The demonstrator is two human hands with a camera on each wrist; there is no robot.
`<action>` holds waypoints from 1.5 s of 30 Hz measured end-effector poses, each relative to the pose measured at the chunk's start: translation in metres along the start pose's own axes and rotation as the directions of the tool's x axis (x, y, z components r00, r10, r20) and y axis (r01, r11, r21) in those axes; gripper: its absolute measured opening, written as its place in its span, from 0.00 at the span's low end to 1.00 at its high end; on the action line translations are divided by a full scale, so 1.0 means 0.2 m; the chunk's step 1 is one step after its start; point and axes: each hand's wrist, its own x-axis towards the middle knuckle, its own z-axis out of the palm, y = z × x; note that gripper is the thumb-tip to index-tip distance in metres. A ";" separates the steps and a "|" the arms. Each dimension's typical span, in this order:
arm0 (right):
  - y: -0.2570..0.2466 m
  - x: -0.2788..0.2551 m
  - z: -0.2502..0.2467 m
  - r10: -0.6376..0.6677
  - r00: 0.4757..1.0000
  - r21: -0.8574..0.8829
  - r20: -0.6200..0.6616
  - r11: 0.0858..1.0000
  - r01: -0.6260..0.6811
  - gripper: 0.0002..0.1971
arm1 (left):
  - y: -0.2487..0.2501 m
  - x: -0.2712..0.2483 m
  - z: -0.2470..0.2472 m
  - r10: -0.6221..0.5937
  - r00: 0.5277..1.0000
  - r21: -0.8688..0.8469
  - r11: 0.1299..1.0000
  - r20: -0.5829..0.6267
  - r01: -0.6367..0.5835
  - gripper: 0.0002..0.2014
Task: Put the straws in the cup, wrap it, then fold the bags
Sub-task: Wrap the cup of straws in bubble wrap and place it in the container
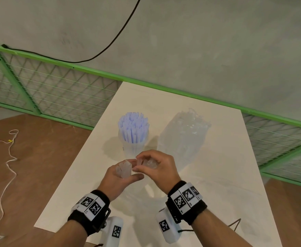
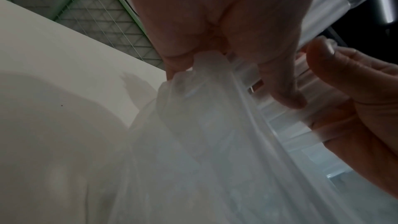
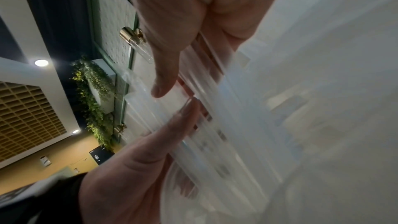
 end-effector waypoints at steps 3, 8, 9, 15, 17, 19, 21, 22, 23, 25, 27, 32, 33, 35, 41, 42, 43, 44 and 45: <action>0.02 0.01 -0.02 -0.007 1.000 -0.036 -0.009 0.999 0.007 0.09 | -0.01 0.00 0.00 -0.006 1.000 0.019 1.000 -0.025 0.007 0.15; 0.02 0.00 -0.04 0.002 0.998 -0.114 0.061 0.994 0.004 0.05 | -0.01 -0.01 0.01 0.031 0.999 0.062 0.998 -0.038 -0.029 0.12; 0.01 0.00 -0.03 -0.002 0.998 -0.139 0.061 0.990 0.011 0.05 | 0.00 -0.01 0.02 0.039 0.998 0.071 0.997 -0.040 -0.036 0.11; 0.01 0.01 -0.12 -0.301 0.954 -0.451 -0.008 0.852 0.266 0.08 | -0.01 -0.01 0.00 0.116 0.992 0.096 0.989 -0.052 -0.111 0.11; 0.01 0.00 -0.14 -0.299 0.954 -0.489 0.026 0.828 0.273 0.08 | -0.02 -0.02 0.00 0.117 0.992 0.091 0.989 -0.052 -0.112 0.11; 0.02 -0.03 -0.14 -0.244 0.965 -0.479 0.098 0.838 0.260 0.08 | -0.02 -0.02 0.01 0.129 0.990 0.090 0.988 -0.052 -0.124 0.10; 0.03 -0.04 -0.13 -0.207 0.971 -0.460 0.118 0.856 0.238 0.08 | 0.00 -0.02 0.03 0.144 0.988 0.088 0.986 -0.051 -0.140 0.07; 0.03 -0.04 -0.14 -0.197 0.974 -0.446 0.109 0.866 0.225 0.08 | 0.01 -0.02 0.04 0.151 0.987 0.089 0.985 -0.054 -0.146 0.07; 0.03 -0.03 -0.14 -0.188 0.978 -0.434 0.095 0.876 0.210 0.08 | 0.01 -0.01 0.04 0.152 0.987 0.091 0.985 -0.059 -0.147 0.06; 0.02 -0.02 -0.17 -0.172 0.983 -0.424 0.061 0.887 0.181 0.07 | 0.01 -0.01 0.04 0.149 0.987 0.090 0.986 -0.060 -0.143 0.06; -0.05 -0.01 -0.21 -0.171 0.985 -0.412 0.014 0.897 0.161 0.07 | 0.00 -0.01 0.04 0.142 0.988 0.085 0.987 -0.054 -0.137 0.08; -0.38 0.09 -0.47 -0.229 0.936 -0.327 -0.266 0.935 0.136 0.08 | -0.01 -0.01 0.03 0.109 0.993 0.049 0.993 -0.049 -0.107 0.08; -0.46 0.12 -0.54 -0.239 0.917 -0.310 -0.320 0.941 0.138 0.07 | -0.01 -0.01 0.03 0.108 0.993 0.047 0.993 -0.048 -0.106 0.08; -0.58 0.17 -0.65 -0.260 0.884 -0.299 -0.387 0.943 0.146 0.07 | -0.01 -0.01 0.04 0.108 0.993 0.039 0.994 -0.051 -0.106 0.08; -0.66 0.30 -0.86 -0.310 0.852 -0.356 -0.423 0.921 0.158 0.07 | 0.00 0.00 0.05 0.133 0.990 0.045 0.990 -0.035 -0.132 0.09; -0.65 0.31 -0.86 -0.314 0.854 -0.364 -0.414 0.917 0.161 0.07 | 0.00 0.00 0.05 0.135 0.990 0.047 0.990 -0.033 -0.134 0.09; -0.64 0.32 -0.87 -0.316 0.860 -0.376 -0.399 0.913 0.161 0.07 | 0.00 0.00 0.05 0.137 0.990 0.050 0.990 -0.032 -0.135 0.09; -0.64 0.33 -0.86 -0.314 0.872 -0.387 -0.376 0.908 0.160 0.08 | 0.00 0.00 0.05 0.135 0.990 0.051 0.990 -0.030 -0.134 0.09; -0.62 0.33 -0.86 -0.306 0.887 -0.392 -0.347 0.906 0.159 0.08 | 0.00 0.00 0.05 0.131 0.991 0.049 0.990 -0.029 -0.129 0.09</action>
